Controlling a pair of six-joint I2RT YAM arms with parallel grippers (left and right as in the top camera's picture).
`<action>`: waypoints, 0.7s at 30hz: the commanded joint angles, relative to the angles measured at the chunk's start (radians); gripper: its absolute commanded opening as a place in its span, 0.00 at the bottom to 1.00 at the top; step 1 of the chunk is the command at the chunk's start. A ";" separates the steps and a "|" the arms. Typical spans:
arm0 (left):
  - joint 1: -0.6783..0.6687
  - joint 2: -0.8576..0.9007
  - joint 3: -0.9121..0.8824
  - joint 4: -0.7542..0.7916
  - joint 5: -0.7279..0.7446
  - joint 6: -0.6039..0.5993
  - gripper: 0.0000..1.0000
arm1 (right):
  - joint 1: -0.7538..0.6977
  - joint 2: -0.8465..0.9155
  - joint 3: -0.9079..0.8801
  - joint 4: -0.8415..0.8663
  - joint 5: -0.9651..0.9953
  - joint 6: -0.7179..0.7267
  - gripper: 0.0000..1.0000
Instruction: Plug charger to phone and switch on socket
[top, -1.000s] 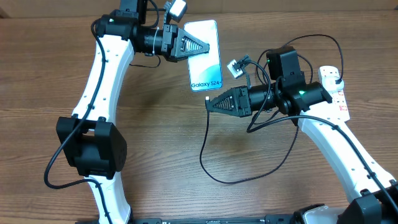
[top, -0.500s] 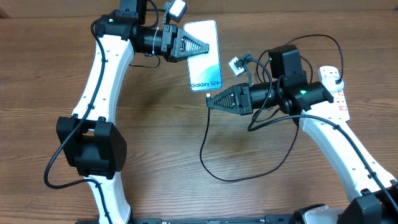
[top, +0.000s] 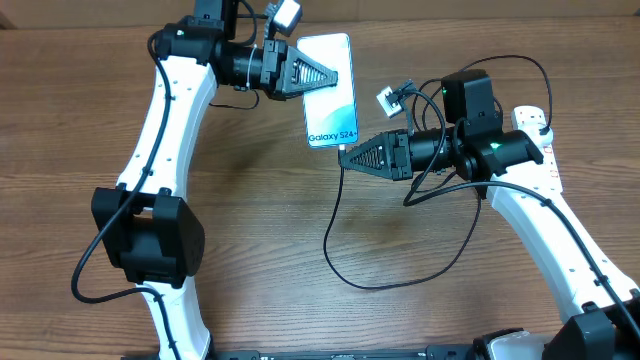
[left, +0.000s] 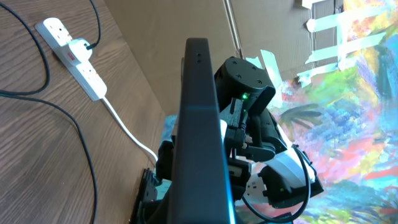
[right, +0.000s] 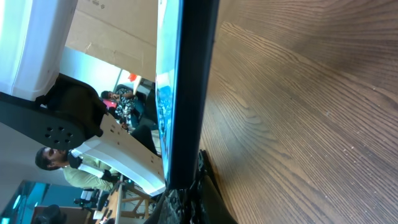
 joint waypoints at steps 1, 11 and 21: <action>-0.007 -0.031 0.023 -0.002 0.029 0.031 0.04 | -0.001 -0.004 -0.004 0.007 -0.028 -0.002 0.04; -0.007 -0.031 0.023 -0.002 0.027 0.031 0.04 | 0.019 -0.004 -0.004 0.008 -0.035 -0.002 0.04; -0.008 -0.031 0.022 -0.002 0.027 0.031 0.04 | 0.019 -0.004 -0.004 0.008 -0.035 -0.002 0.04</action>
